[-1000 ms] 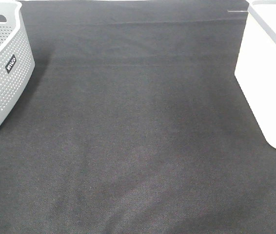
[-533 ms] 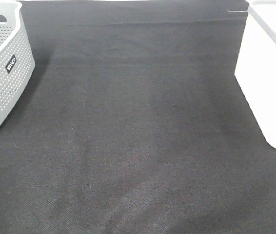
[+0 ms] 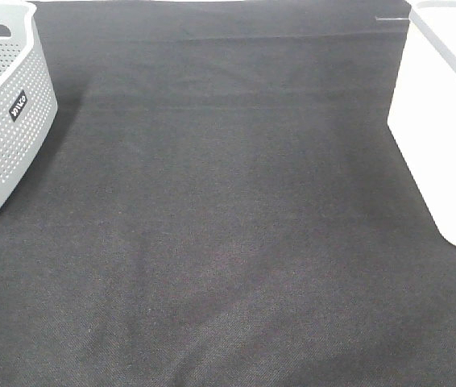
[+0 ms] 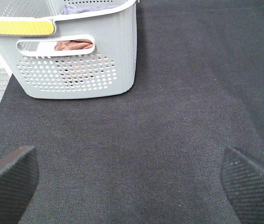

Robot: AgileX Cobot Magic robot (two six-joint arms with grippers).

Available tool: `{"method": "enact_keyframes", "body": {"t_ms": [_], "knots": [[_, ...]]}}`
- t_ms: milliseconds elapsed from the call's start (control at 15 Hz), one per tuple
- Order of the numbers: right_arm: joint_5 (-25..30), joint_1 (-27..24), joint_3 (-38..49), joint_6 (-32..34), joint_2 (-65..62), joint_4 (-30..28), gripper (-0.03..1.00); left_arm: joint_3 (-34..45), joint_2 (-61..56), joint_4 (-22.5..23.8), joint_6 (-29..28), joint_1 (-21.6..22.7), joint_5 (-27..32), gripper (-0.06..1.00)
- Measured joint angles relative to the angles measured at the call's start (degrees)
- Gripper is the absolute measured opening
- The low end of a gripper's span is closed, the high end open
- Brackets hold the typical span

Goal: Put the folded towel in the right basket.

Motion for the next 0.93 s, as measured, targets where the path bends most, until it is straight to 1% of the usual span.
{"method": "enact_keyframes", "body": {"t_ms": [200, 400, 933], "knots": [[-0.1, 1.4, 0.3, 0.0, -1.0, 0.8, 0.96, 0.0, 0.0, 0.0, 0.0, 0.0, 0.0, 0.99], [-1.8, 1.9, 1.5, -0.1, -1.0, 2.7, 0.96, 0.0, 0.0, 0.0, 0.0, 0.0, 0.0, 0.99], [-2.6, 1.9, 1.7, -0.1, -1.0, 3.0, 0.96, 0.0, 0.0, 0.0, 0.0, 0.0, 0.0, 0.99]]}}
